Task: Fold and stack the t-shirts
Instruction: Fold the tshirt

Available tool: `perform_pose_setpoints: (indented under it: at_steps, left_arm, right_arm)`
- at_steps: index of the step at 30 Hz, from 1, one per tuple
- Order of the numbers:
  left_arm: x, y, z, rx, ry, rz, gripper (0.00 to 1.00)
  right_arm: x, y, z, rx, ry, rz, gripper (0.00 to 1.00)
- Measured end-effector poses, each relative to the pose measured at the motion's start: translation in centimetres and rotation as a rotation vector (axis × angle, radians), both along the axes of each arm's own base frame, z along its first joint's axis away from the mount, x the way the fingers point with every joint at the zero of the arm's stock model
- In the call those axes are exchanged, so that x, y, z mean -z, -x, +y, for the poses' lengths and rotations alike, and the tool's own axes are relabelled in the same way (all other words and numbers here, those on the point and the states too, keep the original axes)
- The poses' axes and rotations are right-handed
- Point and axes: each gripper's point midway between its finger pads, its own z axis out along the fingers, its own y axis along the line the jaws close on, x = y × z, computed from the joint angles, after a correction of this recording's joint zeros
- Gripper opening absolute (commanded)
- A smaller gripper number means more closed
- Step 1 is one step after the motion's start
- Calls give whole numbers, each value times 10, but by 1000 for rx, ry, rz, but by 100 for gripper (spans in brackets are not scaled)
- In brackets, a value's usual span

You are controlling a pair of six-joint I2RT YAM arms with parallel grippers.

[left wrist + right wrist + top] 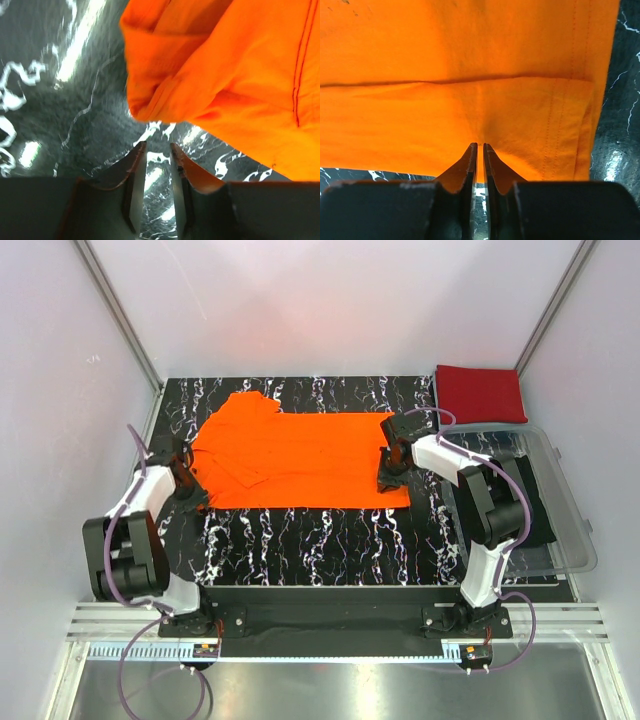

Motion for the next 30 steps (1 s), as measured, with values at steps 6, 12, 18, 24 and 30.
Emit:
perform_pose_setpoints:
  at_steps: [6,12,18,24,30]
  left_arm:
    - [-11,15,17,-171,22,-131,28]
    - [-12,11,33,-340,120,-270,46]
    - [11,26,26,-583,329,-333,51]
    - [3,10,30,-742,467,-460,49]
    - [13,11,33,-885,562,-491,46]
  right_arm:
    - [0,-3,4,-7,-20,-12,16]
    - [-1,-6,6,-9,-27,-27,16]
    - [-2,-8,6,-9,-30,-35,16]
    - [-2,-9,6,-9,-30,-37,16]
    - [-2,-9,6,-9,-29,-37,16]
